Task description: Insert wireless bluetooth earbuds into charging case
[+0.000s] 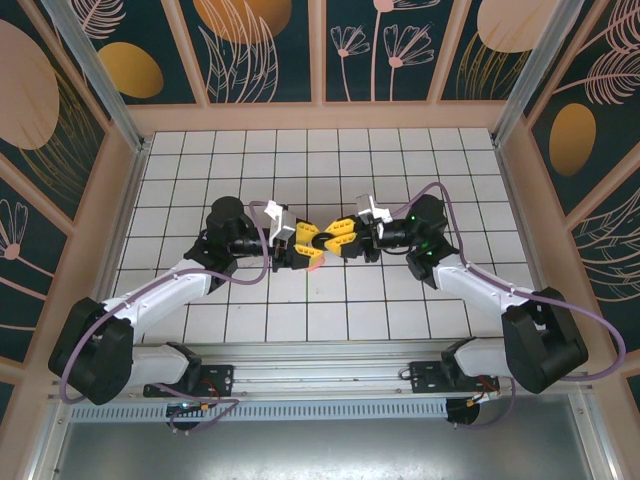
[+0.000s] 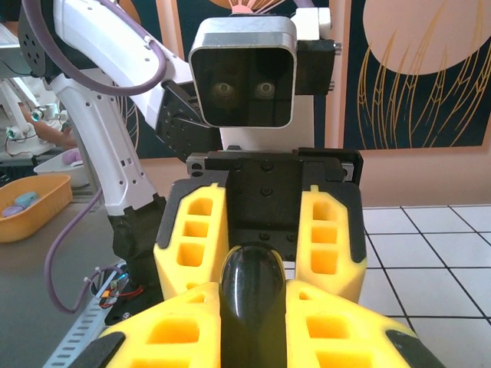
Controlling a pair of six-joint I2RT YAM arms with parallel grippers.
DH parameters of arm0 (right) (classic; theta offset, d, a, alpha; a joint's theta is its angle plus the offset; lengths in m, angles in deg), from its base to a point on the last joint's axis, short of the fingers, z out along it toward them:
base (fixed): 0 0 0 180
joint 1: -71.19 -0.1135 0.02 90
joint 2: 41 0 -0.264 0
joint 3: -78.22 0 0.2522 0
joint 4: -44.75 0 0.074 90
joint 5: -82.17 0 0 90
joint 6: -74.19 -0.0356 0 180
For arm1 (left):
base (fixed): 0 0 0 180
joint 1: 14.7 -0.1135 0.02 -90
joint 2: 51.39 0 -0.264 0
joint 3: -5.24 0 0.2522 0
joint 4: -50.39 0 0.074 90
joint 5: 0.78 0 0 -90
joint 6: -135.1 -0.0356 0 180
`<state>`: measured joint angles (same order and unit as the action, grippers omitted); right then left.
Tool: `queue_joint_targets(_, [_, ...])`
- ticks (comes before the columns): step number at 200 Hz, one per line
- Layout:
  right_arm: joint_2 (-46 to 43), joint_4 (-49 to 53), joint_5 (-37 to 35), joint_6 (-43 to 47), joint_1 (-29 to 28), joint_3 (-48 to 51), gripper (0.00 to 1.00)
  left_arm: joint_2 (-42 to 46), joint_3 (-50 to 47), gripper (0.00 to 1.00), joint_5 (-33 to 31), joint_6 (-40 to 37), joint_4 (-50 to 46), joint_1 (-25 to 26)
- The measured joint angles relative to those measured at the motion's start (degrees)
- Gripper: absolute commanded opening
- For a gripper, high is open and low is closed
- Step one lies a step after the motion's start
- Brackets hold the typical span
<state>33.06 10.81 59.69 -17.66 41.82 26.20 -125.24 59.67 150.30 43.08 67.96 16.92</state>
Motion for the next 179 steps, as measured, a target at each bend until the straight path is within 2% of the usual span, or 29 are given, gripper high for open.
queue_joint_targets(19, [0.00, 0.09, 0.02, 0.00, 0.00, 0.00, 0.13, 0.00, 0.00, 0.29, -0.02, -0.04, -0.04, 0.00])
queue_joint_targets(36, [0.00, 0.26, -0.02, 0.00, -0.02, 0.00, 0.29, 0.00, 0.00, 0.27, -0.22, -0.15, -0.11, 0.00])
queue_joint_targets(49, [0.00, 0.74, -0.48, 0.31, -0.07, 0.00, 0.35, 0.00, 0.02, 0.27, -0.37, -0.37, -0.37, 0.00])
queue_joint_targets(179, [1.07, -0.22, -8.02, -5.99, 2.16, 0.00, 0.40, 0.02, 0.09, 0.26, -2.75, -2.47, -3.50, 0.22])
